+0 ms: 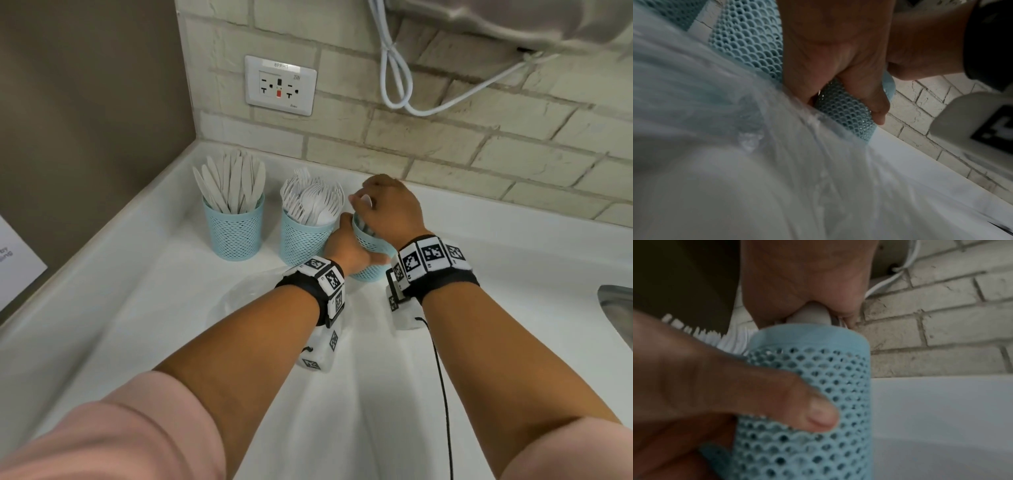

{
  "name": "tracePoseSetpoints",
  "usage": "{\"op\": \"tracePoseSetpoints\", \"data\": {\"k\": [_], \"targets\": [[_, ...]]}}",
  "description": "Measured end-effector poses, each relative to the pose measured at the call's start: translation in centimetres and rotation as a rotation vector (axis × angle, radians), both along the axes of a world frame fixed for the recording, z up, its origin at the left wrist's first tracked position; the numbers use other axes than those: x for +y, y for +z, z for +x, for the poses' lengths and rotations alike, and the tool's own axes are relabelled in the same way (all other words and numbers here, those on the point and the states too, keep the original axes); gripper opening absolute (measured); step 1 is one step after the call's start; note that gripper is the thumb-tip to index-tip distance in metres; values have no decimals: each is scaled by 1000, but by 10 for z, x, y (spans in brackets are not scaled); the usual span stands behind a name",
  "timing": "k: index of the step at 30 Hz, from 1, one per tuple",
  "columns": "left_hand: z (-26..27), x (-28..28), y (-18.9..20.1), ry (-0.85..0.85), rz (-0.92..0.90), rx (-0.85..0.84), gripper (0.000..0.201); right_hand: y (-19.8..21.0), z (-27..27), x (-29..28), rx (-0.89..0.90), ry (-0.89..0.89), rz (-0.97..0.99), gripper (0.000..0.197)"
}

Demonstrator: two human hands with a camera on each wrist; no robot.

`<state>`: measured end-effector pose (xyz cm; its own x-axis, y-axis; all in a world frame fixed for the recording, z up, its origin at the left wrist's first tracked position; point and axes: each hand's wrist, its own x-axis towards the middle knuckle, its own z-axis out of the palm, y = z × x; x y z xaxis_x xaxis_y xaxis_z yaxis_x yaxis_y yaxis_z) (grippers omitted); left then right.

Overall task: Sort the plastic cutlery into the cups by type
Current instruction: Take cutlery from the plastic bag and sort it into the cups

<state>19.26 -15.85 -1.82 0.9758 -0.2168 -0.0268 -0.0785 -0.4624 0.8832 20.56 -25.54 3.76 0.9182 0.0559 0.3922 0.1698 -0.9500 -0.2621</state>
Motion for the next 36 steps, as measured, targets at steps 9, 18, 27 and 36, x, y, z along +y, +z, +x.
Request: {"op": "tracePoseSetpoints", "data": {"k": [9,18,27,36], "targets": [[0,1,0,-16,25,-42,82,5,5,7,46,-212,4,37],[0,1,-2,9,9,-6,89,-3,-6,2,-308,-118,159,26],[-2,2,1,9,14,9,86,-6,-1,2,-134,-172,68,36],[-5,1,5,11,57,12,81,-5,-3,5,-109,-162,68,33]]}}
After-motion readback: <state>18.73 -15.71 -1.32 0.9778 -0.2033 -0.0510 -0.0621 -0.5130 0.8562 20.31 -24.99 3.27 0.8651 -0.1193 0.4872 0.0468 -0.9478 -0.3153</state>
